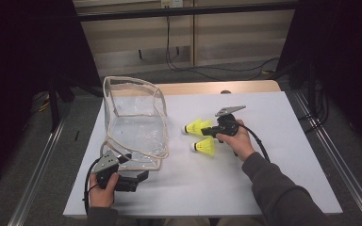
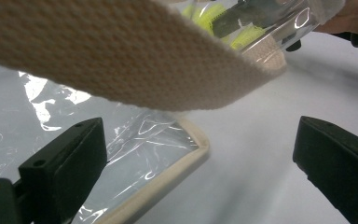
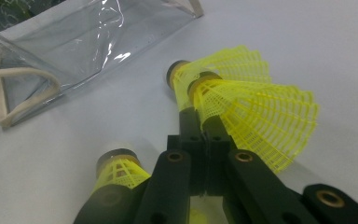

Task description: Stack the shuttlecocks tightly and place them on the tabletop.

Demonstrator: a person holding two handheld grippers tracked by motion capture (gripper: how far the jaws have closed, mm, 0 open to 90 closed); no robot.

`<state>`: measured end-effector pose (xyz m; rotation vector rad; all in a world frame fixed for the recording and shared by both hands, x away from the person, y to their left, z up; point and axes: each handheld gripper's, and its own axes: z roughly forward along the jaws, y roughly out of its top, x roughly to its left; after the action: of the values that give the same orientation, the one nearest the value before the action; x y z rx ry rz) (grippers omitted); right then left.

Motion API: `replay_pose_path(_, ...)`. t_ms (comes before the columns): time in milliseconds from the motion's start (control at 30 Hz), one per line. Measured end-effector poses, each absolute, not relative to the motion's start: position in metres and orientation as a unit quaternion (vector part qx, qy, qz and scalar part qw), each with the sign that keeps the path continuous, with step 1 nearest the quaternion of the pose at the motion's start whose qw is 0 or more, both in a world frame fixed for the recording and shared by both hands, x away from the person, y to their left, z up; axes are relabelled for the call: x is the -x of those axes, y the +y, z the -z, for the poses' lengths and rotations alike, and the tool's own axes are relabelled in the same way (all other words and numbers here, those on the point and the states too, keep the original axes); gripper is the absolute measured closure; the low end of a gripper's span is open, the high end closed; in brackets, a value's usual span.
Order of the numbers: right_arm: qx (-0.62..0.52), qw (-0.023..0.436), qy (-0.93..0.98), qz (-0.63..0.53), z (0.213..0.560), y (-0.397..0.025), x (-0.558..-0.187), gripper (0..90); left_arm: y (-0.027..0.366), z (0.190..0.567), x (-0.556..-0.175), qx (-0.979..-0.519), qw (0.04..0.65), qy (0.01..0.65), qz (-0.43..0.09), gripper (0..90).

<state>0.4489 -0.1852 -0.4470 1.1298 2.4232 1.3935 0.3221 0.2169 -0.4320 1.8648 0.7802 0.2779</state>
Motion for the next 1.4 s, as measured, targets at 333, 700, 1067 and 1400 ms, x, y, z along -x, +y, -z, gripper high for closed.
replay_pose_path(333,-0.387,0.066,0.794,-0.463,0.445,-0.189,-0.449,84.6,0.217,0.432,-0.322,-0.778,0.523,0.327,-0.116,2.7)
replay_pose_path(700,-0.387,0.079,0.796,-0.458,0.44,-0.192,-0.446,72.9,0.217,0.432,-0.322,-0.779,0.523,0.327,-0.117,2.7)
replay_pose_path(1067,-0.392,0.097,0.794,-0.455,0.433,-0.203,-0.439,65.4,0.217,0.432,-0.322,-0.779,0.522,0.327,-0.118,2.7)
replay_pose_path(1400,-0.387,0.116,0.795,-0.453,0.427,-0.212,-0.432,61.3,0.217,0.432,-0.322,-0.778,0.523,0.326,-0.118,2.7)
